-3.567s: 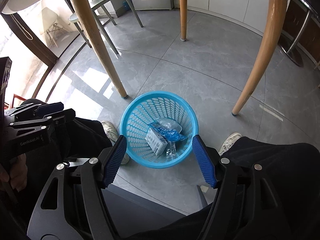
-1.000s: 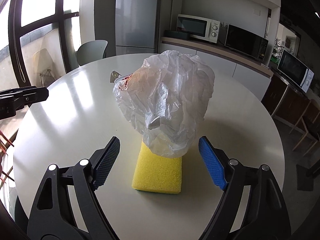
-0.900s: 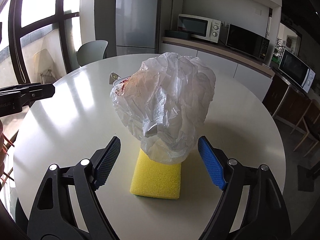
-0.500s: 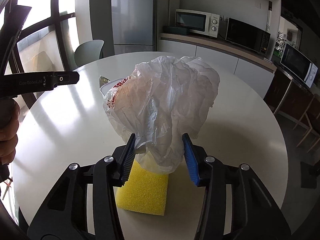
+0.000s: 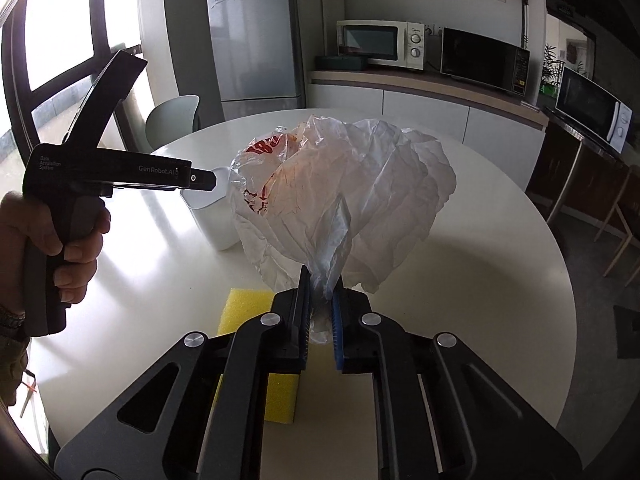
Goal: Collect trash
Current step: 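Grasp the white cup with left tool while right tool grasps white plastic bag, then carry the white cup and white plastic bag down toward the wastebasket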
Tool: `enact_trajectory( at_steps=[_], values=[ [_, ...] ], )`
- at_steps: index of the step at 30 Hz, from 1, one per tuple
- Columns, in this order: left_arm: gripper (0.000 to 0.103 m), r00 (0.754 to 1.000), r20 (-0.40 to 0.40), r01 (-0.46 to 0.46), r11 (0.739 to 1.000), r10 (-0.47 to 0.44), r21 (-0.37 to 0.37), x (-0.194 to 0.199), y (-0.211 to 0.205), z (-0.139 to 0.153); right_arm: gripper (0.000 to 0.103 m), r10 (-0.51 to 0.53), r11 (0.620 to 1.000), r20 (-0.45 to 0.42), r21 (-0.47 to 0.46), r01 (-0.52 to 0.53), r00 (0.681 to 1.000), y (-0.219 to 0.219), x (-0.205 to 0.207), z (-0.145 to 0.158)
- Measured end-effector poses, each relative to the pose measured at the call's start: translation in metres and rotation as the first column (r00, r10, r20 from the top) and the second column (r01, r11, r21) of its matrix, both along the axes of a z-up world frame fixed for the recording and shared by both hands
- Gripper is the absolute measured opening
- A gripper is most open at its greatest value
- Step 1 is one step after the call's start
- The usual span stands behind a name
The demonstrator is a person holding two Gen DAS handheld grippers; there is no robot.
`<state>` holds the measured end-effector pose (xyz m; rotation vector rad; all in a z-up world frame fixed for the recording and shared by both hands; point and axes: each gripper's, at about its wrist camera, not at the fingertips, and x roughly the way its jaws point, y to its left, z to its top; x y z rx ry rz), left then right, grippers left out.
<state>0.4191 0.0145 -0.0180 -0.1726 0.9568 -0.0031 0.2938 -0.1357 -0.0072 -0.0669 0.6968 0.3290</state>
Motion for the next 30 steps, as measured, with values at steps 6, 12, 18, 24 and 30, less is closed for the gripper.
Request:
enact_trajectory(
  at_steps=[6, 12, 18, 24, 30],
  values=[
    [0.026, 0.999, -0.034, 0.029, 1.0, -0.029, 0.002, 0.011, -0.008, -0.011, 0.007, -0.012, 1.0, 0.033, 0.029, 0.011, 0.999, -0.012, -0.012, 0.008],
    [0.005, 1.0, 0.015, 0.023, 1.0, -0.023, 0.009, -0.002, -0.009, -0.005, 0.007, -0.017, 0.999, 0.07, 0.052, 0.013, 0.997, -0.021, -0.024, 0.015],
    [0.005, 0.996, 0.092, 0.014, 1.0, -0.013, -0.007, -0.04, -0.009, 0.015, 0.007, -0.026, 0.997, 0.103, 0.079, 0.018, 0.994, -0.03, -0.047, 0.027],
    [0.005, 0.985, 0.174, -0.001, 0.999, 0.007, -0.036, -0.095, -0.005, 0.037, 0.006, -0.022, 0.994, 0.128, 0.11, 0.008, 0.991, -0.035, -0.078, 0.036],
    [0.005, 0.974, 0.228, -0.003, 1.0, 0.006, -0.016, -0.148, -0.009, 0.042, 0.007, -0.021, 0.993, 0.147, 0.122, 0.002, 0.989, -0.039, -0.112, 0.039]
  ],
)
